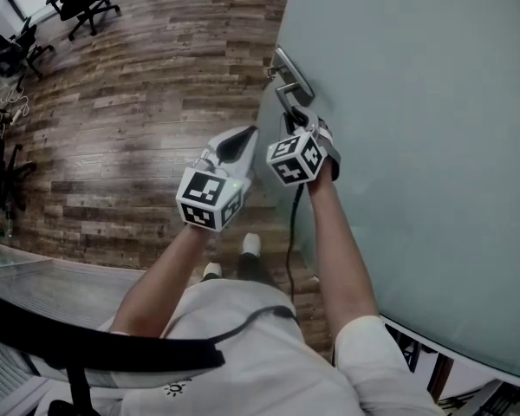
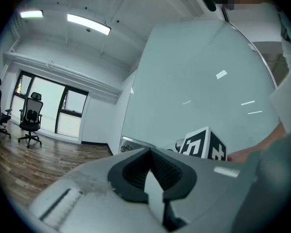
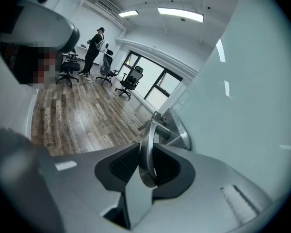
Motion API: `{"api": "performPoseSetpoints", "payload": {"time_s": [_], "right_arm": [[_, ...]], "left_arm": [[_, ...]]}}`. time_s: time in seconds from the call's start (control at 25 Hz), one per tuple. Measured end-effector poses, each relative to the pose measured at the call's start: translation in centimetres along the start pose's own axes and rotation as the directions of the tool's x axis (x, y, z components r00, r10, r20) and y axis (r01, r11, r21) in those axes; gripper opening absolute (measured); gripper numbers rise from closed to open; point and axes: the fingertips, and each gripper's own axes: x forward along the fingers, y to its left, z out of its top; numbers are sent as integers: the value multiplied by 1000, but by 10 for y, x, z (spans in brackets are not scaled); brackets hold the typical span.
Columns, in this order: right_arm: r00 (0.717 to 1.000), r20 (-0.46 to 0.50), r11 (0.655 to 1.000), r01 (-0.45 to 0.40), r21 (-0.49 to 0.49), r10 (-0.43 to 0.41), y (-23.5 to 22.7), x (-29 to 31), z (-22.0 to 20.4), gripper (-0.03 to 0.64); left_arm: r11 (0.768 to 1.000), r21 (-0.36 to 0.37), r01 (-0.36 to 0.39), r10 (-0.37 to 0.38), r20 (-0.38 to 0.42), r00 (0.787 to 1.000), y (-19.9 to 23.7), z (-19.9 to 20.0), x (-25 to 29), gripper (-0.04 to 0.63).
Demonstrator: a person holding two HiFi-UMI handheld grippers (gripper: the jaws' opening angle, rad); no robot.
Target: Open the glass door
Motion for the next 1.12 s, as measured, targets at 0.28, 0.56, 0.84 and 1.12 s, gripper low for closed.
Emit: {"api": "performPoseSetpoints", "payload": {"time_s": [0.28, 0.56, 0.84, 1.12], "right_arm": [[997, -45, 997, 68, 28, -67, -53, 22, -25, 92], [989, -91, 990, 125, 60, -119, -101, 37, -56, 94], [977, -137, 981, 174, 90, -161, -150, 48, -80, 94], [964, -177, 968, 220, 117, -198, -186, 56, -112, 94]], "left_arm": [[999, 1, 46, -46, -8, 999, -11, 2, 59, 0], [995, -17, 94, -94, -25, 995, -23, -3, 112, 0], [988, -9, 153, -153, -24, 988, -36, 8, 159, 0], [980, 1, 197, -197, -43, 979, -50, -3, 191, 0]]}}
